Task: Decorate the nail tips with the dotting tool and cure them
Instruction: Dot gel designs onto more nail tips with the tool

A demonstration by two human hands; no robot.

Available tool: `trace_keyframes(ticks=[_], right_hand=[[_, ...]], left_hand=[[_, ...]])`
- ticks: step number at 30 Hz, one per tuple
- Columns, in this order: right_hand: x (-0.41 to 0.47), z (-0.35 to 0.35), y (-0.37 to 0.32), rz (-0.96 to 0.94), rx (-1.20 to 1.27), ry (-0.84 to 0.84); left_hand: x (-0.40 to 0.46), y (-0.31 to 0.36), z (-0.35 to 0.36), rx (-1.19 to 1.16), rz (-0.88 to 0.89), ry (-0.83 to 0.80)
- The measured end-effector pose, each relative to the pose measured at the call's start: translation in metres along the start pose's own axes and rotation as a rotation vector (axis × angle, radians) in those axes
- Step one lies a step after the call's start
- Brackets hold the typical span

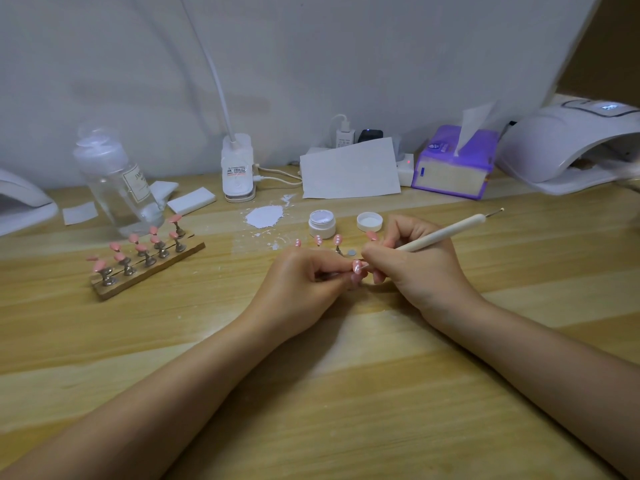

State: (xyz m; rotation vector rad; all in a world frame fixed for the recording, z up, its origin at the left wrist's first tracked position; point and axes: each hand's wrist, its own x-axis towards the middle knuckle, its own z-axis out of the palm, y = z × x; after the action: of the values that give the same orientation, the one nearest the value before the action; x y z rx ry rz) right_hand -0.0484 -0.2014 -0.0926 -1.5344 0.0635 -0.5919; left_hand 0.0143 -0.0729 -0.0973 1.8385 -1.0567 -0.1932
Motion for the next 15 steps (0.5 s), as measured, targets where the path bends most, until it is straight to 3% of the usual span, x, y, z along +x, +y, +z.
trace_keyframes(ticks=[15], right_hand=[[0.0002, 0.0011, -0.0015, 0.013, 0.003, -0.002]], left_hand=[[-0.0005, 0.0028, -0.0008, -0.005, 0.012, -0.003]])
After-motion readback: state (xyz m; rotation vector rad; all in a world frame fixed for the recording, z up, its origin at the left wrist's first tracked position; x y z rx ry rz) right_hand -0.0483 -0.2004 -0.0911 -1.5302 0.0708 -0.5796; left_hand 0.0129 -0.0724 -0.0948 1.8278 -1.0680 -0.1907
